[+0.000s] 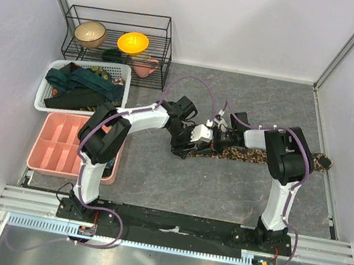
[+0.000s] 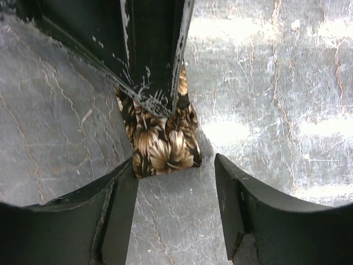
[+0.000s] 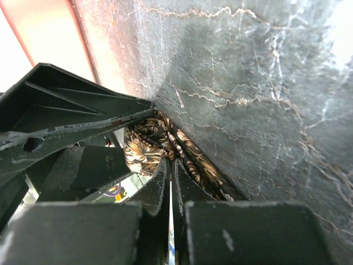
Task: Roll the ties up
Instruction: Roll the tie at the center of the board.
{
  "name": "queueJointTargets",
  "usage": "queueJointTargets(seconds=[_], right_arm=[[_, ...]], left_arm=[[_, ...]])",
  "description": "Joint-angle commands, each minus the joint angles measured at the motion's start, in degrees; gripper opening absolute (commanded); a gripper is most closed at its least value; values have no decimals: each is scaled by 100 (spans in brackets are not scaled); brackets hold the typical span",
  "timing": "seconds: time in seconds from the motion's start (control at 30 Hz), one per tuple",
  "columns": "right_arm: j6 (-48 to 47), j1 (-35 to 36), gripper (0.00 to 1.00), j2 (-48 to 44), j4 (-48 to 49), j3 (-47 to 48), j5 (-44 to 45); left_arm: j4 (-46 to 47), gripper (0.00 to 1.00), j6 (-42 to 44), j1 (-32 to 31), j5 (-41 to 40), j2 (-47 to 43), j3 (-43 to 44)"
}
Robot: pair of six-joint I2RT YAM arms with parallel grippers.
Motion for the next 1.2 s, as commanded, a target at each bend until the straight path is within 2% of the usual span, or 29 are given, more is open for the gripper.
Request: queueJointTargets(seconds=[0.0,0.3,0.43,0.53,1.17], right_arm=[[-500,37,0,127,-486,-74,1096],[-535,37,0,118,-503,-144,1122],[-535,46,0,127,-512,-161,1140],[-500,45,0,153,-495,-153,1131],[-210,37,0,126,-266,-258,964]], left_arm=[[244,64,-131,25,32,-217,-137],[551,62,-781,16,6,-24,-5],[604,49,-782,16,146,-85,22],[613,44,-790,-28,322,-164,92],[762,46,-1142,-397,252,495,619]])
